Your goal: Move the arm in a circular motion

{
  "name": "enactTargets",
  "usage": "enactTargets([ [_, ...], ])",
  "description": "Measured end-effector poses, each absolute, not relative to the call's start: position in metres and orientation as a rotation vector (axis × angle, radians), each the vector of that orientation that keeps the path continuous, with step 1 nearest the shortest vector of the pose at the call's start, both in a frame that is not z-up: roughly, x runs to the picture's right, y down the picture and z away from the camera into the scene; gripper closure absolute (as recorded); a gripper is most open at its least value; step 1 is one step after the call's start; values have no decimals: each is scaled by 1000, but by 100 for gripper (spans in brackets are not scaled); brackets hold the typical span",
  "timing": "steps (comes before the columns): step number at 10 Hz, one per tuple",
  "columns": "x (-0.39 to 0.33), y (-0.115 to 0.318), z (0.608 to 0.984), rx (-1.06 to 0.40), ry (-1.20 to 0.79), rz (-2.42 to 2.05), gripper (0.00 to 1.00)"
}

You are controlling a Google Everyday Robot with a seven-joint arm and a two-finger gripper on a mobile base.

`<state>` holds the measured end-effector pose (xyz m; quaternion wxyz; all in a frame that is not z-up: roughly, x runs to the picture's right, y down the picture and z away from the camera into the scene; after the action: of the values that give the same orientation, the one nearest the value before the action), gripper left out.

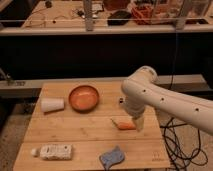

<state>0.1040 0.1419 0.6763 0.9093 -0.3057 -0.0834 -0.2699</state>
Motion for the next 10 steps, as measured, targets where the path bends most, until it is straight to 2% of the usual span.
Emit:
enactTargets([
  [4,75,143,681,-619,-179,-616,20],
  [10,32,123,700,-600,-205,-705,20],
])
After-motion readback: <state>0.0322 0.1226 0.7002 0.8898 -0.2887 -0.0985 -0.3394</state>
